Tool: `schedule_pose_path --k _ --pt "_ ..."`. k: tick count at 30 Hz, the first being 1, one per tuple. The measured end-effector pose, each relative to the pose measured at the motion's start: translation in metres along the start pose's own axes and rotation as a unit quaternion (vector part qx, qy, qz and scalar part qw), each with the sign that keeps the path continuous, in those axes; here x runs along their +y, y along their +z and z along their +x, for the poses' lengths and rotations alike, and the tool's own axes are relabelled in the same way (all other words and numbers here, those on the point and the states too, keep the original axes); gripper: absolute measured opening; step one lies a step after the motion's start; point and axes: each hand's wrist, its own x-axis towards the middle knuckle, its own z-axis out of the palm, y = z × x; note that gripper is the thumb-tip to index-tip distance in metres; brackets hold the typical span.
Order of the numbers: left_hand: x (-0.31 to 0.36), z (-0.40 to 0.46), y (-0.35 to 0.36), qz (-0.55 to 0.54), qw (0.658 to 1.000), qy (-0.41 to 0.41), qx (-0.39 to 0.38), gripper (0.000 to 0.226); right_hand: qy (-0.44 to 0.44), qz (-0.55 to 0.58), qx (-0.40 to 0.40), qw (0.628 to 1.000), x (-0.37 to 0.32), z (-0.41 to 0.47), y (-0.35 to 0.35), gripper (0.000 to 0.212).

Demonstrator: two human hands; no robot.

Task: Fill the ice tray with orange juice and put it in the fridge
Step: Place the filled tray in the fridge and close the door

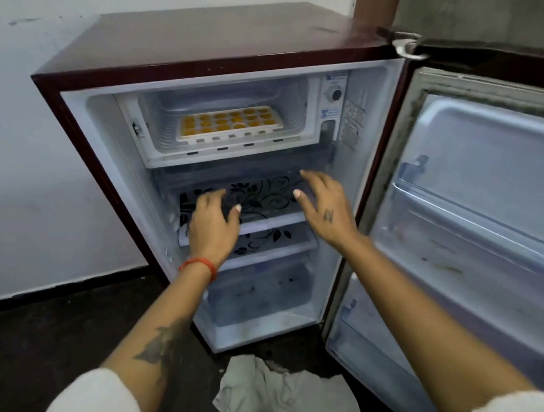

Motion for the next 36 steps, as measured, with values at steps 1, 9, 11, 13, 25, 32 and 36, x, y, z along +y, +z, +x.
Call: schedule_pose_path --k 1,9,11,13,25,32,36 --pt "0.004 -0.023 0.002 -0.004 1.0 0.005 -0.019 0.045 0.004 -0.003 -0.005 1.0 -0.002 -0.025 -0.006 0.049" --pt "0.034 -0.177 0.029 0.016 0.973 0.048 -0.227 0.044 0.107 0.001 -0.002 0.994 -0.001 -0.217 -0.046 0.062" --pt "0.047 -0.201 0.038 0.023 0.957 0.08 -0.276 0.043 0.139 -0.008 0.008 0.99 0.005 -0.259 -0.057 0.069" --pt "0.062 -0.221 0.047 0.033 0.935 0.125 -0.332 0.042 0.17 -0.04 0.03 0.984 0.017 -0.3 -0.068 0.069" --pt "0.146 -0.329 0.081 0.08 0.791 0.404 -0.452 0.05 0.378 -0.096 0.211 0.896 0.05 -0.438 -0.197 0.07" --pt "0.235 -0.334 0.102 0.096 0.822 0.475 -0.3 0.088 0.355 -0.015 0.286 0.89 0.065 -0.403 -0.266 0.057" --pt "0.302 -0.307 0.127 0.088 0.85 0.476 -0.207 0.1 0.327 0.011 0.298 0.897 0.074 -0.389 -0.278 0.057"
